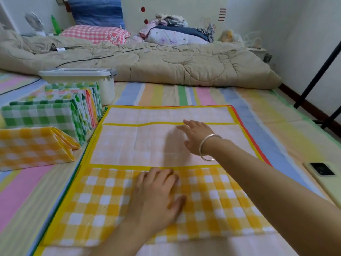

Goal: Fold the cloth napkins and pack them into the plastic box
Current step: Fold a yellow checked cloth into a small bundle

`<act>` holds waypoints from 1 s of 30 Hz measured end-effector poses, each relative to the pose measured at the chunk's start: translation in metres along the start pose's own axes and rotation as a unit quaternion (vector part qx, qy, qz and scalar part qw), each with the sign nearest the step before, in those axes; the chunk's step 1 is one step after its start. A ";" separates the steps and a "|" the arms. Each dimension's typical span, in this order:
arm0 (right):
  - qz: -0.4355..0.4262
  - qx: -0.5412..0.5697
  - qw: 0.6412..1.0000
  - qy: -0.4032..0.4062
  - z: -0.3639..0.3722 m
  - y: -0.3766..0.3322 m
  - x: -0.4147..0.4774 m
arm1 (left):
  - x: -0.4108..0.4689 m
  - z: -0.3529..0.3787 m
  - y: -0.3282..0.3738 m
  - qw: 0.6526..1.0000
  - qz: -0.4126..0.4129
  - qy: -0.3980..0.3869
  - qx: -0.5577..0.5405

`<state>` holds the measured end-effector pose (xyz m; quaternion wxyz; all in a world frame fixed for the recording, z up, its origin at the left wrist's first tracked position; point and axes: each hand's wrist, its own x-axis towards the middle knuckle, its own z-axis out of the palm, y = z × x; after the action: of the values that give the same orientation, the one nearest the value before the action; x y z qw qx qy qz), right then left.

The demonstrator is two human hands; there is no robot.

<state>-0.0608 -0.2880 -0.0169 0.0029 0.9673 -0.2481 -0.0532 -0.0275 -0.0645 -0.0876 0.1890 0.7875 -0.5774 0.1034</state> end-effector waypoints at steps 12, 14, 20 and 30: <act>0.047 -0.053 0.997 0.028 0.001 -0.004 0.043 | -0.004 0.005 0.001 1.000 -0.017 -0.008 -0.013; 0.040 -0.048 0.993 0.097 -0.013 0.000 0.032 | -0.004 0.005 0.000 1.000 -0.017 -0.003 -0.013; -0.052 0.063 0.946 0.314 -0.051 -0.001 -0.039 | -0.004 0.007 0.000 1.000 -0.007 0.019 -0.009; -0.086 0.123 0.914 0.377 -0.004 -0.044 -0.173 | -0.009 -0.010 0.012 0.983 0.107 0.150 0.016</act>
<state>-0.1901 -0.1665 0.0030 -0.0279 0.9258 -0.1493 0.3461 -0.0413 -0.0558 -0.0800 0.2484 0.6997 -0.6216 0.2497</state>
